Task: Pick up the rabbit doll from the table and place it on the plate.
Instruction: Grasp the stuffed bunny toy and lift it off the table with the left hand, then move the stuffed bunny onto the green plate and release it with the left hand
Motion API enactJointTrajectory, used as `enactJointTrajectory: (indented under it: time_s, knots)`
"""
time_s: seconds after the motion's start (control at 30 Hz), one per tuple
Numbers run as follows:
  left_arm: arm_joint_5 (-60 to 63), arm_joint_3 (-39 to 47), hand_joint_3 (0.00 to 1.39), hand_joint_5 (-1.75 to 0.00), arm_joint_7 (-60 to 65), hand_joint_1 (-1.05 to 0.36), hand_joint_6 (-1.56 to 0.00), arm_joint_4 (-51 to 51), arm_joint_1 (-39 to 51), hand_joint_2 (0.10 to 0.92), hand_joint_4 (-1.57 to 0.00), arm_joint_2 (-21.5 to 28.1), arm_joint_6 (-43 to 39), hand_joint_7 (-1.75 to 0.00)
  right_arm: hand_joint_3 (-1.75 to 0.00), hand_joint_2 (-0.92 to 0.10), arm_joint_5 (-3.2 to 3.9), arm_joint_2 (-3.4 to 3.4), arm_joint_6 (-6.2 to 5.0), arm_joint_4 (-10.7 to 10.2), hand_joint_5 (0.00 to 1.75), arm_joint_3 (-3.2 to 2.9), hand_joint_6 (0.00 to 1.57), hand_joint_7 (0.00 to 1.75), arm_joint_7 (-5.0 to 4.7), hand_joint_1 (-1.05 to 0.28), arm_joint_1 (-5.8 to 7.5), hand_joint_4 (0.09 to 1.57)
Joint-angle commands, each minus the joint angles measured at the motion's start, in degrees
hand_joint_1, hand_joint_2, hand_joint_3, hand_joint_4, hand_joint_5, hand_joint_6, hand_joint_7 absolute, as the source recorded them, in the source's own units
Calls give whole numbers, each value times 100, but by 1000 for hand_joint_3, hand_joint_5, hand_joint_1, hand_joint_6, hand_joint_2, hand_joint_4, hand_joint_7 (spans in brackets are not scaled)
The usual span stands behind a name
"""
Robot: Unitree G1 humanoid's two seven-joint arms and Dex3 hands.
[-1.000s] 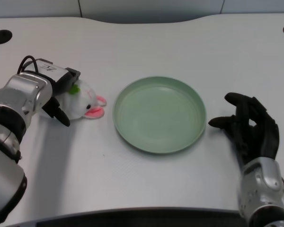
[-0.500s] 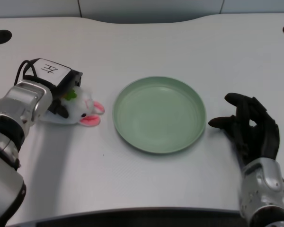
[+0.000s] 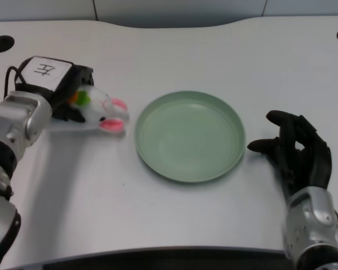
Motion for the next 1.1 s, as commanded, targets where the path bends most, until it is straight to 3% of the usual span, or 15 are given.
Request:
enactJointTrajectory:
  time_s: [0.03,0.13,0.27,0.37,0.53,0.57,0.73,0.77,0.8,0.87,0.9,0.97,1.03,1.1]
  knots:
    - [-384,367,79,-1746,-434,-179,-574,-260,-168,918,-799,201,3,-1680,-385,-921,60,12,53,60,1227,-29,774,895,82,-431,49,874]
    - [-725,712,106,-1746,-823,-190,-582,-636,-204,905,-794,303,21,-1739,-392,-921,43,-5,24,100,1221,-17,770,900,94,-435,38,870]
    - [-867,928,82,-1746,-976,-144,-567,-1086,-144,856,-806,416,-128,-1746,-386,-921,-6,29,103,-12,1218,35,774,901,-45,-432,62,875]
    - [-824,937,80,-1746,-1106,-139,-560,-1307,-164,855,-800,377,-32,-1746,-391,-921,-28,45,94,-65,1222,66,774,903,-80,-430,85,869]
    - [-664,819,69,-1746,-1393,-130,-587,-1739,-278,855,-791,153,79,-1746,-418,-921,-65,78,63,-137,1274,132,778,914,-106,-424,125,810]
    - [-610,769,67,-1746,-1404,-132,-590,-1768,-300,854,-790,99,50,-1746,-422,-921,-35,84,61,-155,1277,122,776,915,-59,-425,131,803]
    - [-492,698,50,-1746,-1305,-128,-585,-1758,-335,836,-782,-13,-172,-1746,-410,-921,-48,101,83,-246,1301,164,759,920,-79,-432,169,780]
    - [-452,619,50,-1746,-1365,-128,-586,-1725,-391,836,-783,-262,-111,-1746,-410,-921,-73,93,98,-212,1303,174,758,922,-139,-432,148,778]
    - [-428,547,39,-1744,-1383,-153,-683,-1686,-430,833,-769,-494,-120,-1474,-402,-921,-83,97,114,-206,1309,180,759,926,-181,-436,137,789]
    - [-435,465,23,-1746,-1448,-136,-707,-1633,-474,841,-798,-822,-85,-1500,-398,-921,-91,124,132,-259,1308,201,752,935,-244,-433,154,796]
    - [-459,457,30,-1746,-1497,-143,-693,-1621,-481,865,-825,-899,-46,-1613,-416,-921,-91,144,142,-312,1302,213,745,949,-262,-425,178,796]
    - [-434,395,41,-1746,-1606,-149,-667,-1586,-514,894,-837,-1063,63,-1707,-433,-921,-156,150,141,-400,1299,275,741,963,-326,-422,233,796]
    - [-400,339,45,-1746,-1663,-155,-674,-1553,-539,913,-815,-1175,99,-1605,-467,-921,-205,150,127,-455,1306,305,721,980,-353,-417,269,785]
    - [-371,273,48,-1746,-1655,-140,-701,-1518,-554,918,-829,-1323,119,-1585,-476,-921,-175,159,182,-507,1313,297,714,991,-344,-411,278,777]
